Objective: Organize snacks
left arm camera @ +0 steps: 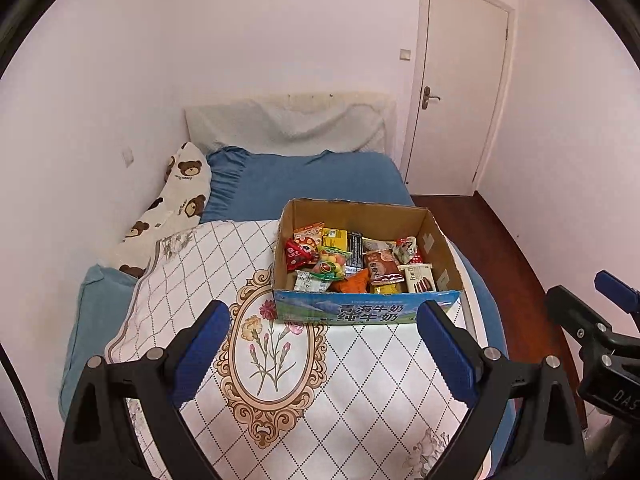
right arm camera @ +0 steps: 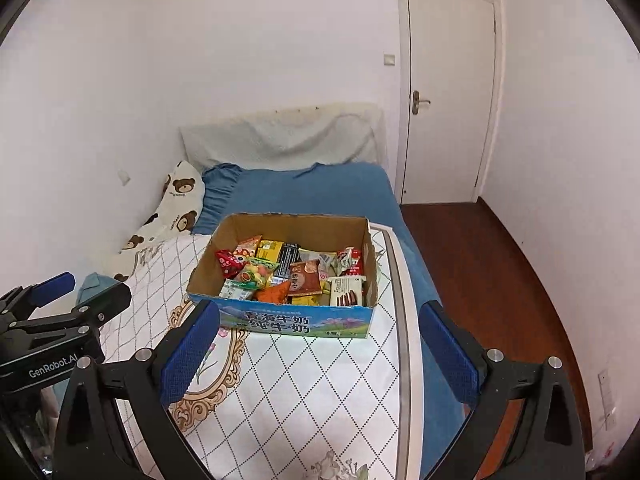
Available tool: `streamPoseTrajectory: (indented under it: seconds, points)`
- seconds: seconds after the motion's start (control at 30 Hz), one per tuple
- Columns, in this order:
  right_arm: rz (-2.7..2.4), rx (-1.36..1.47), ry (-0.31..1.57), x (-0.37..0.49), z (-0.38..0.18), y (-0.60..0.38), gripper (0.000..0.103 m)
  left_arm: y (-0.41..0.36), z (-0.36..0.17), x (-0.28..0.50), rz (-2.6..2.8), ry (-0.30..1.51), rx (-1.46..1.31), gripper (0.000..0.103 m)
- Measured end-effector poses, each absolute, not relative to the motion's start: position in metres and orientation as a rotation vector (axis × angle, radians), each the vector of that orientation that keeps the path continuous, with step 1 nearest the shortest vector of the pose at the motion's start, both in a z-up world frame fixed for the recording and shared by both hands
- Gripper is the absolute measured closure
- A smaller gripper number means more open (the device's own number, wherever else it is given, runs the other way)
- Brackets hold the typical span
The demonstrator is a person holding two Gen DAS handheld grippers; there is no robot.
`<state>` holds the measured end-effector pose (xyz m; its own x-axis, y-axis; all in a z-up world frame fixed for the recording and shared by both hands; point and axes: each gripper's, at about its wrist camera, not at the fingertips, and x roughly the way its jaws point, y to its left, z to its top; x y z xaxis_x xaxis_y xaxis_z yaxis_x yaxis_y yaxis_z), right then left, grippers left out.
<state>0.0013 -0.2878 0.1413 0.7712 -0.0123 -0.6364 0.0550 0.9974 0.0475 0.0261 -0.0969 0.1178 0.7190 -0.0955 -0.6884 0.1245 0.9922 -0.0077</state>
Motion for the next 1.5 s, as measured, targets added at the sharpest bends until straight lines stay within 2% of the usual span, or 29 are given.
streamPoseTrajectory:
  seconds: [0.27,0.3,0.33,0.37,0.73,1.5]
  points:
    - [-0.038,0.076,0.678,-0.01,0.144,-0.292,0.0,-0.101,0.116,0.018,-0.107,0.748,0.054,0.007]
    - [-0.038,0.077,0.678,-0.009,0.143,-0.293,0.0,-0.101,0.115,0.018,-0.108,0.75,0.051,0.006]
    - [-0.04,0.075,0.679,-0.009,0.142,-0.293,0.0,-0.101,0.114,0.019,-0.109,0.755,0.045,0.0]
    - [-0.042,0.074,0.679,-0.009,0.142,-0.294,0.0,-0.1,0.113,0.021,-0.109,0.757,0.034,0.0]
    - [-0.06,0.067,0.698,0.015,0.128,-0.301,0.0,-0.105,0.098,0.044,-0.091,0.768,0.026,0.0]
    - [-0.116,0.096,0.772,0.107,0.06,-0.313,0.0,-0.113,0.04,0.13,-0.018,0.879,0.053,0.0]
